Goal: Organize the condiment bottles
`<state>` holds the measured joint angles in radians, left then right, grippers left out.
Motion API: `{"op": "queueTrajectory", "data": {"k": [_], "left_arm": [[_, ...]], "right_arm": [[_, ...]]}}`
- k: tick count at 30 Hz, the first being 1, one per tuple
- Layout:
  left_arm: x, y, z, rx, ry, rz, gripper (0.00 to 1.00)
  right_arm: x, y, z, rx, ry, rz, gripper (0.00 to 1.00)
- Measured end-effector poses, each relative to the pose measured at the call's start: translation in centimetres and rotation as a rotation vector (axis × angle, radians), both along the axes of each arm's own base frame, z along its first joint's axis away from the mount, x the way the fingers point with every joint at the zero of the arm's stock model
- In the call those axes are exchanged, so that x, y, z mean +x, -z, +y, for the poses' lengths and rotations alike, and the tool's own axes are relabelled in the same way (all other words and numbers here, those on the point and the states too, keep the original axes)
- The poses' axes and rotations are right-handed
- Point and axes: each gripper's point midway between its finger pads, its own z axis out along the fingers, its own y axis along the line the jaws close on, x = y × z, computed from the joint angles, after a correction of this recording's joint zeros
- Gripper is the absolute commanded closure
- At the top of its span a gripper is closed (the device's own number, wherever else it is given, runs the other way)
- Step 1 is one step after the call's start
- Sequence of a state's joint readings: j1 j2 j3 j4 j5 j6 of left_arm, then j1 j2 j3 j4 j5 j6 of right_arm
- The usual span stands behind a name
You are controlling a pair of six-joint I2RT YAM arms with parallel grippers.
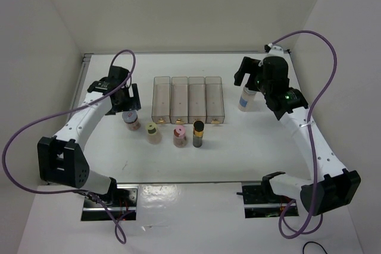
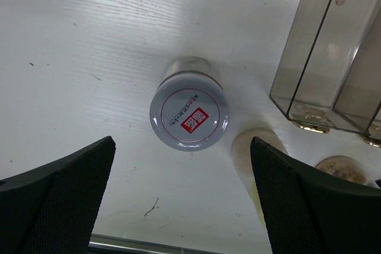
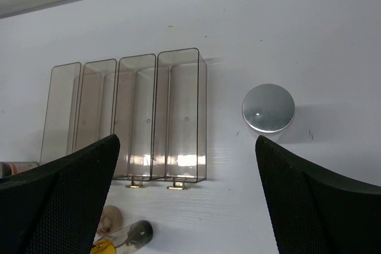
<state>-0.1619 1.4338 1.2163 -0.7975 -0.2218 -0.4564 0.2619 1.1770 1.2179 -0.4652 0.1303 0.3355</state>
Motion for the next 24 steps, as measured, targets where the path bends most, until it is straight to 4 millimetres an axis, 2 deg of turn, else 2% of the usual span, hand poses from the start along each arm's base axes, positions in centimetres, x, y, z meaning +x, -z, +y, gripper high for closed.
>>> {"op": "queueTrajectory", "data": {"k": [9,19,24], "left_arm": [[0.9,3.0,0.1,0.024,-0.008,0.061,0.0],[0.9,5.6,0.2,0.033,-0.024,0.117,0.0],[0.6,6.1,0.3,0.04,-0.028,0.132,0.01]], "right_arm": [[0.0,0.0,0.1,0.001,-0.004,0.001,0.01],[0.9,2.2,0.5,-0.017,-0.015,0.06,0.01],[1.2,2.2,0.5,-0.02,-0.018,0.062,0.01]]}}
